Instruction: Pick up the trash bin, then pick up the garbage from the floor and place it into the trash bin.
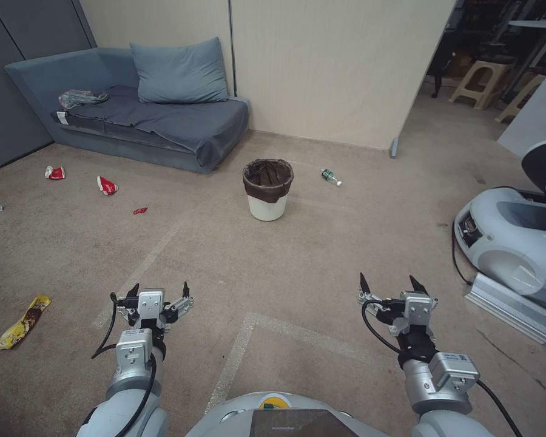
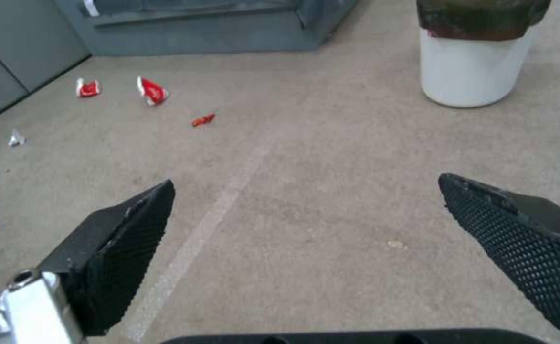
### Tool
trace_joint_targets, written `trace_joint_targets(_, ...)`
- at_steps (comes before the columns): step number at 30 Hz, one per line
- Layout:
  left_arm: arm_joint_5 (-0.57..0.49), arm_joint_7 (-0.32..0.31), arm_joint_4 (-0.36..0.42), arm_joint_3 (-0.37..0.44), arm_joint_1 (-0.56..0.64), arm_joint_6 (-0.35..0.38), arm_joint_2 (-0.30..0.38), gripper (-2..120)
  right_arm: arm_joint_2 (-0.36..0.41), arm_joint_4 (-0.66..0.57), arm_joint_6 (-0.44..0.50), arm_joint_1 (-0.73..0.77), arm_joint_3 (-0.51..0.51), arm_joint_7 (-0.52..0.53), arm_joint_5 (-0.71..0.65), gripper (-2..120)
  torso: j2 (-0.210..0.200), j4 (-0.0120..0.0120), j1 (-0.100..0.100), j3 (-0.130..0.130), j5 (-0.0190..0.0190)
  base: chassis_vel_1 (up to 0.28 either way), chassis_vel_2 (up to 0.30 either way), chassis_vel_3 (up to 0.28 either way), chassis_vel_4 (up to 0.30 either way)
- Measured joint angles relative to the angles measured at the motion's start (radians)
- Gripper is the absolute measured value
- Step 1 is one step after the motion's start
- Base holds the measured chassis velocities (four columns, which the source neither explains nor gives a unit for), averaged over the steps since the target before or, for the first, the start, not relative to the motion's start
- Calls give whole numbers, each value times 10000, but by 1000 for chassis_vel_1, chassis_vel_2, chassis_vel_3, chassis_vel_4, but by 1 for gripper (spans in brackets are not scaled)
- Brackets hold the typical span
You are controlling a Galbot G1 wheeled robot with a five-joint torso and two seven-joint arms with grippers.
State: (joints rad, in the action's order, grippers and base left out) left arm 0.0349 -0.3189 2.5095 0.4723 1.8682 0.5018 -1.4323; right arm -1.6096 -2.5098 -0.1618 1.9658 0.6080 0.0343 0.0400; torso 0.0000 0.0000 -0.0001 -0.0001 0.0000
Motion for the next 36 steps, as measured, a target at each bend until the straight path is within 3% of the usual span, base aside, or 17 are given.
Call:
trace_joint_targets(17,78,-7,-39,-99,-16,-102,-24,100,3,37,1330,-26,128,-406,148,100,0,1,1,1,-1,0,0,0,0)
trace_joint_targets(36,273,73,-82,-157,-57,-250,-28,100,14,86,1638,-87,113,-428,119,100,0,0,0,0,0,-29,26,24,-29)
